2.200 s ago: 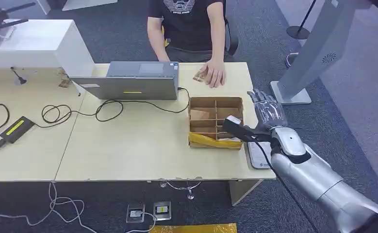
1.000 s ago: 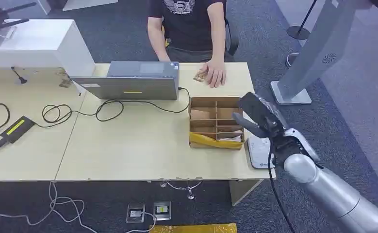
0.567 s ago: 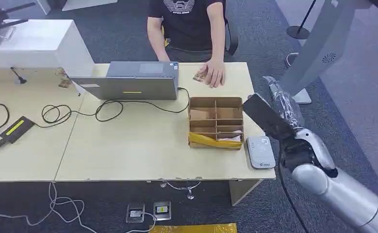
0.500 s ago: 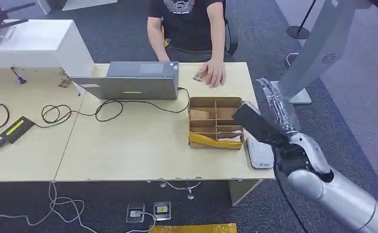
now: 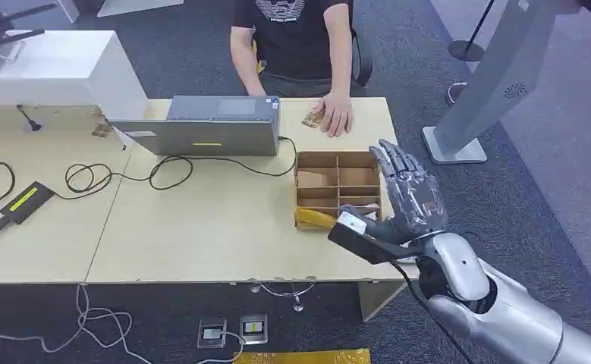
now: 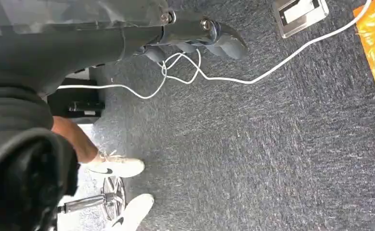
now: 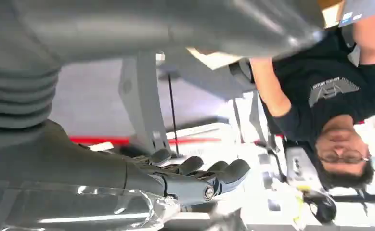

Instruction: Pass the card to the sensor for recognition and then transmit it.

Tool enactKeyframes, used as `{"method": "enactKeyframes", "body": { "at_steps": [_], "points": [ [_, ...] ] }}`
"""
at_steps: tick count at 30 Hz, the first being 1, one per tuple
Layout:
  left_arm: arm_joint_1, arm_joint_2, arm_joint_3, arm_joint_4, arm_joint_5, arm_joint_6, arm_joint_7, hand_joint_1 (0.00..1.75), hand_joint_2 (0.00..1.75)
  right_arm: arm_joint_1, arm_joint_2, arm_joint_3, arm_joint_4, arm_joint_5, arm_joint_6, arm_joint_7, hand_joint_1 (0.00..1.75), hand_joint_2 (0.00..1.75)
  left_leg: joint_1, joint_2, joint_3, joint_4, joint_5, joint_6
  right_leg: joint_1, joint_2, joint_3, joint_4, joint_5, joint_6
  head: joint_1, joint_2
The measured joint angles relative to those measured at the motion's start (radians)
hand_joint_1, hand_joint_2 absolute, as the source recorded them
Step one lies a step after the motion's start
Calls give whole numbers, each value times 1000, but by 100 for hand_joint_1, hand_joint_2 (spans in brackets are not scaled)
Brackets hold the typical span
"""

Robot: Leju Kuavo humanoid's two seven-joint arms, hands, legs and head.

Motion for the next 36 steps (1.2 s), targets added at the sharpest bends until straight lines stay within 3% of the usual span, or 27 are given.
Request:
{"method": "enactKeyframes", "body": {
  "at_steps": [5,19,28,36],
  "points": [
    [-7,0,-28,-2,5,-13,0,0,0,12,48,15,100,45,16,-40,0,175,0,0,0,0,0,0,0,0,0,0,0,0,0,0],
    [-8,3,-56,-3,48,-22,-1,0,0,11,125,19,235,56,1,-71,0,175,0,-1,-1,0,0,0,0,-1,0,0,0,0,0,0],
    [-6,5,-79,-3,55,-8,-1,0,0,1,199,32,349,1,-39,-115,0,175,0,-1,0,0,0,0,0,0,0,0,0,0,0,0],
    [8,6,-78,-3,126,-8,26,0,0,-22,253,50,424,-70,-54,-148,0,175,0,-1,0,0,0,0,0,0,0,0,0,0,0,0]
  ]
}}
